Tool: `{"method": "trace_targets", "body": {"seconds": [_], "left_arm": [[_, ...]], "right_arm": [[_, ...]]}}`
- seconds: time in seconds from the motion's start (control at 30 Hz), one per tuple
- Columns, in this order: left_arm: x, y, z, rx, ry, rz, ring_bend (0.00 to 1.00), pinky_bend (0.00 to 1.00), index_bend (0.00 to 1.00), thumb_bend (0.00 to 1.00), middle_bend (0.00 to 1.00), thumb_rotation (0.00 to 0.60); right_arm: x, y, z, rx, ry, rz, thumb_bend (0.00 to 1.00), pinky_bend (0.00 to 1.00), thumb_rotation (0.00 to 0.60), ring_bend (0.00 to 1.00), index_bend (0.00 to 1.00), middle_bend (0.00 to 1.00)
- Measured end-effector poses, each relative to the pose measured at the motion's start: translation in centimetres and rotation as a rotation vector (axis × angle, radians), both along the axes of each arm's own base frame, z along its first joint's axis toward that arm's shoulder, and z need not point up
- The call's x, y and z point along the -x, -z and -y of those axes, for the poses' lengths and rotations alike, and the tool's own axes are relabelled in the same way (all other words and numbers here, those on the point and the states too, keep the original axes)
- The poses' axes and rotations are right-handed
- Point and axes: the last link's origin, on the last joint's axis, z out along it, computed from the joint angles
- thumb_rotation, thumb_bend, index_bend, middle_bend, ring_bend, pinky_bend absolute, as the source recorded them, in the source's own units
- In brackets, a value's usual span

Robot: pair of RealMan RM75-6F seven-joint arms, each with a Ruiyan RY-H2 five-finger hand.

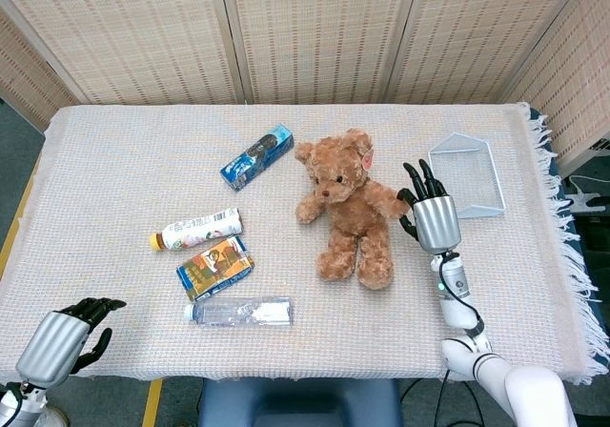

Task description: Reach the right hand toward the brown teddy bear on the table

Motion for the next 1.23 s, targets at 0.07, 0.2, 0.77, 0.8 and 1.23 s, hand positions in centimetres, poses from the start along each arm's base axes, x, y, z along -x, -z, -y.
{"method": "trace_targets", "body": {"seconds": [0.07,0.2,0.77,0.8,1.23], "left_arm": [[-0.1,0.0,0.0,0.0,0.002,0.0,0.36,0.66,0.29,0.52,0.36,0.6],[-0.1,0.0,0.0,-0.002,0.006,-0.002,0.36,0.66,0.29,0.52,0.36,0.6],[0.1,-0.1,0.0,-0.002,-0.007,0.001,0.36,0.66,0.29,0.52,0.37,0.6],[0.1,-0.1,0.0,-0.001,-0.008,-0.001,0.36,0.66,0.29,0.52,0.37,0.6],[-0.1,0.2,0.1,0.011,-0.015,-0.021,0.36,0.66,0.29,0.52,0.37,0.6]], "right_arm": [[0.3,0.3,0.0,-0.028,0.019,-0.006,0.28,0.34,0.6,0.0,0.53,0.11],[0.5,0.6,0.0,-0.044,0.033,-0.025,0.28,0.34,0.6,0.0,0.51,0.11],[1.7,-1.8,-4.0,-0.2,0.034,0.091,0.27,0.13,0.6,0.0,0.0,0.0],[1.7,-2.3,-4.6,-0.218,0.046,0.097,0.27,0.13,0.6,0.0,0.0,0.0],[6.8,-14.9,-18.4,-0.218,0.386,-0.025,0.27,0.15,0.6,0.0,0.04,0.0]]}}
